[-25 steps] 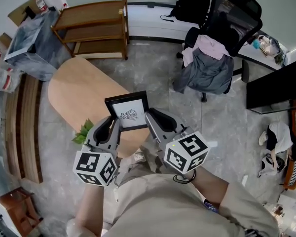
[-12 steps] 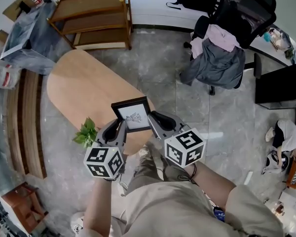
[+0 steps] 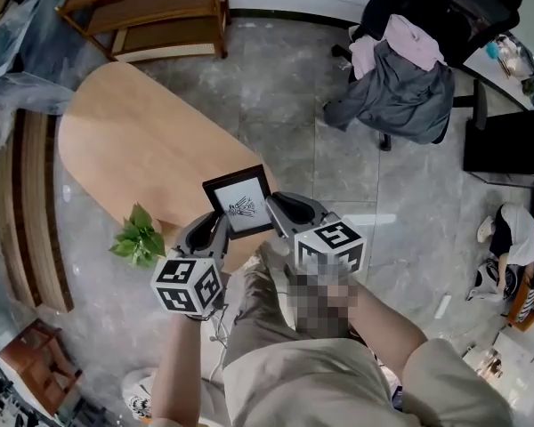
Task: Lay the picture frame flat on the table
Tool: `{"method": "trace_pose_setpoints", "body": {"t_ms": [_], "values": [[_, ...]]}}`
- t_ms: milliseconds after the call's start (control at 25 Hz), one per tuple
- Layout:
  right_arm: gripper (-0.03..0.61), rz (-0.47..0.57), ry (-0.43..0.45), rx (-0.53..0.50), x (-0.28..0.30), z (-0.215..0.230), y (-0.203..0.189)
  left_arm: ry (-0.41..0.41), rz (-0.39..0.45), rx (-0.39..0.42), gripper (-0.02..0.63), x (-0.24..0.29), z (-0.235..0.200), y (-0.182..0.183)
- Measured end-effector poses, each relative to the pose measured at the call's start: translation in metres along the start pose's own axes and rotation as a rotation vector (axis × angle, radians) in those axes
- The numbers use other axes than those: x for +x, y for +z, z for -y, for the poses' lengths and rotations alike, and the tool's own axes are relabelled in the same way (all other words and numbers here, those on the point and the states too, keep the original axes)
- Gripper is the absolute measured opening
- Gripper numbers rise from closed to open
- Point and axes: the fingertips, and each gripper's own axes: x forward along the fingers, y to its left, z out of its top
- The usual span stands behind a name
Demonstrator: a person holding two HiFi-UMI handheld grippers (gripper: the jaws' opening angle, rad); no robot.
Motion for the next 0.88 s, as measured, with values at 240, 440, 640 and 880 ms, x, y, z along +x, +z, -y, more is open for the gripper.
{"method": "trace_pose_setpoints", "body": {"t_ms": [240,440,640,880], "values": [[0.031,-0.064,-0.019,0.034,0.048,0.046,-0.042,-0.005,-0.05,-0.013,0.066,0.052,-0.03,-0.036],[0.031,-0.101,-0.036,0.058,0.09,0.088,-0.075,-0.022,-0.105,0.0,0.063,0.1,-0.055,-0.071],[0.029,-0.128,-0.061,0.082,0.125,0.126,-0.109,-0.023,-0.159,0.011,0.063,0.141,-0.074,-0.104],[0.029,-0.148,-0.088,0.104,0.153,0.154,-0.144,-0.043,-0.215,-0.031,0.061,0.18,-0.098,-0.138]]}}
